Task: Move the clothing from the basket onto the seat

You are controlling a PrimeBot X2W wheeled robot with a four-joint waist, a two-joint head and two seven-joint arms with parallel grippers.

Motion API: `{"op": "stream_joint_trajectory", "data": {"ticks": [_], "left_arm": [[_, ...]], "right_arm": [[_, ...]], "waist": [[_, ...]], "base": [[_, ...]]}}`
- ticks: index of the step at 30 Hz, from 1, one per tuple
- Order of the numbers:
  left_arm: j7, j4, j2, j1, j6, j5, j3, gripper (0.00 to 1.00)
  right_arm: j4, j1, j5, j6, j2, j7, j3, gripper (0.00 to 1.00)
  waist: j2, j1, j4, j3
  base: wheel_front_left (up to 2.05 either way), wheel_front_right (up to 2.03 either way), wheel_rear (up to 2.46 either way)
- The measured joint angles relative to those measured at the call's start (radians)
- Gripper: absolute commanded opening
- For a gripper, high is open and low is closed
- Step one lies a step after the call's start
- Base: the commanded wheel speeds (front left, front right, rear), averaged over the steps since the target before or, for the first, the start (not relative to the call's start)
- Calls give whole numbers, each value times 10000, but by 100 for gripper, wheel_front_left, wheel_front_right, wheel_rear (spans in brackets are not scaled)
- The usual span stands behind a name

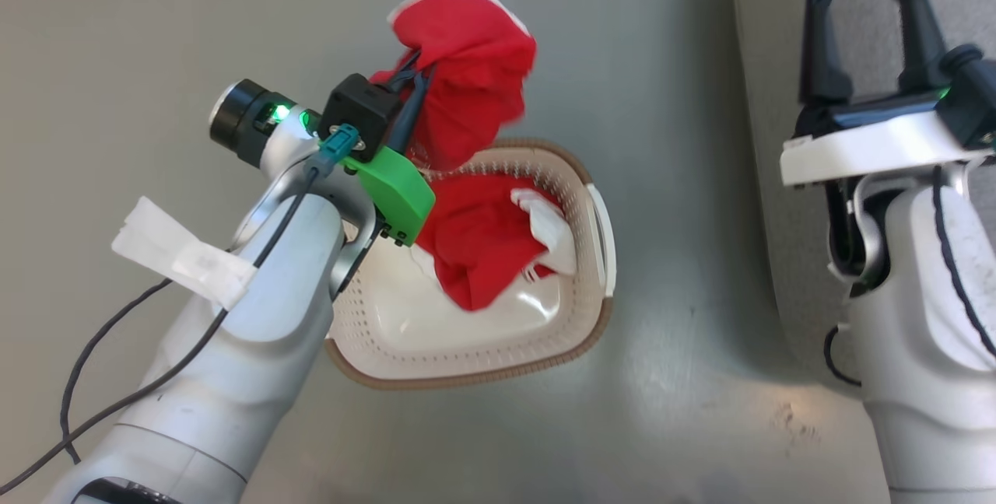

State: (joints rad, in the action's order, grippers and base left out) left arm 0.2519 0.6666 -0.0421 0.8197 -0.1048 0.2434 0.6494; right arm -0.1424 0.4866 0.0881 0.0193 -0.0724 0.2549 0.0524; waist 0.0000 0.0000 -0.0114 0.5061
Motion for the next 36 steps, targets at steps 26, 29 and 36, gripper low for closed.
{"op": "stream_joint_trajectory", "data": {"ticks": [26,29,36], "left_arm": [[-65,-19,-372,-419,-102,525,75,0],[-153,-6,-368,-561,-105,598,151,0],[-566,-125,-320,-846,-142,704,320,0]], "right_arm": [[-1852,-2536,180,512,132,-2,1175,100],[-1996,-2755,188,541,148,-2,1321,100],[-2314,-3196,201,690,151,-2,2027,100]], "waist": [[0,0,137,-3914],[0,-1,131,-4344],[0,-1,154,-5261]], "base": [[0,0,0],[0,0,0],[0,0,0]]}}
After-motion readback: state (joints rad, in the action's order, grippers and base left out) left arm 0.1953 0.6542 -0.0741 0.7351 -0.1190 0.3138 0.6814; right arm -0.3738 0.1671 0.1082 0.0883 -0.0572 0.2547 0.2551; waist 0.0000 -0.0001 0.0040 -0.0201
